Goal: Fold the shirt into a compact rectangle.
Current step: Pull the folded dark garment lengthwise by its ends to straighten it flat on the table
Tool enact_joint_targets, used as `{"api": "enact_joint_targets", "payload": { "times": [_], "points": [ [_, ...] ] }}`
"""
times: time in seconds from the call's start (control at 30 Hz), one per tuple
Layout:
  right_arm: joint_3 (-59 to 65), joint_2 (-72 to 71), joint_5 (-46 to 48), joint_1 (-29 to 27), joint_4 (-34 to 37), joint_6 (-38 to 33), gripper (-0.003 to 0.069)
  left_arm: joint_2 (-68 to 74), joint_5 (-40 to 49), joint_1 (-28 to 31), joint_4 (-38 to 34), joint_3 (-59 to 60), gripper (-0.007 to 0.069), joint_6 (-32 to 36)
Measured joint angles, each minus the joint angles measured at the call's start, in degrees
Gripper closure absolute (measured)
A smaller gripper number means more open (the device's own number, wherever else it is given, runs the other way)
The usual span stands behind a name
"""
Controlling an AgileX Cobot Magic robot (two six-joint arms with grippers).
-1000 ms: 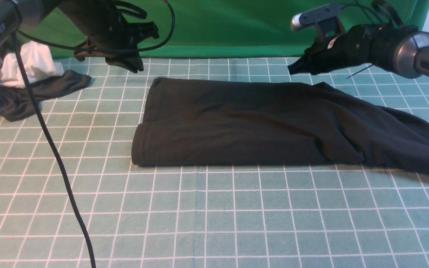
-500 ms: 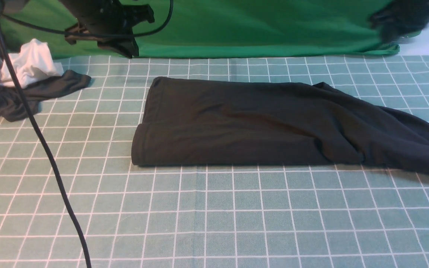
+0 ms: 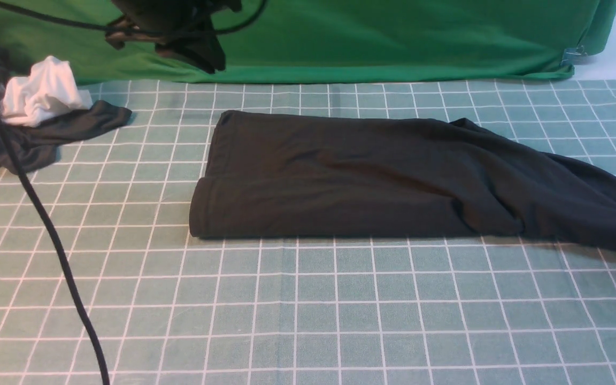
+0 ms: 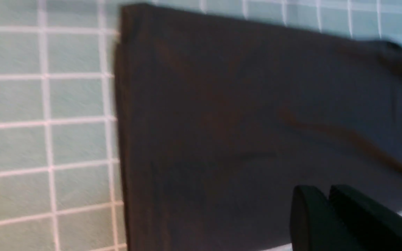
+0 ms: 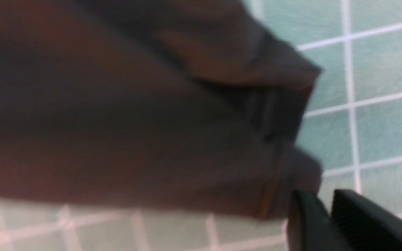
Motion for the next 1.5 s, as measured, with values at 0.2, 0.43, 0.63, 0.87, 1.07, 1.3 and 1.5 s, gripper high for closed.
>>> {"api": "enact_joint_targets", "payload": {
  "times": [0.2, 0.43, 0.63, 0.87, 1.07, 1.3, 1.5],
  "points": [
    [3.64, 0.23, -14.21, 0.01, 1.17, 0.50, 0.0379, 1.08, 0.01, -1.46, 0.46, 0.61, 0.0590, 0.20],
    [4.29, 3.20, -14.44, 5.32, 1.54, -0.43, 0.0374, 1.51, 0.01, -1.46, 1.33, 0.61, 0.0590, 0.32],
    [5.32, 5.92, -7.22, 9.98, 1.74, -0.59, 0.0375, 1.51, 0.01, -1.46, 1.57, 0.61, 0.0590, 0.61],
    [5.32, 5.91, -4.10, 10.88, 0.52, -0.59, 0.0375, 1.51, 0.01, -1.46, 1.99, 0.61, 0.0590, 1.21],
    [5.32, 5.91, -5.93, 10.89, -4.21, -0.49, 0.0341, 1.51, 0.01, -1.41, 2.03, 0.61, 0.0590, 1.32],
    [0.35, 5.93, -2.17, 10.89, -7.18, 1.09, 0.0297, 1.55, 0.01, -1.41, 2.03, 0.61, 0.0590, 1.39],
    [-1.68, 5.93, -0.39, 10.89, -11.49, 4.53, 0.0294, 1.55, 0.01, -1.41, 2.03, 0.61, 0.0590, 1.39]
  ]
}}
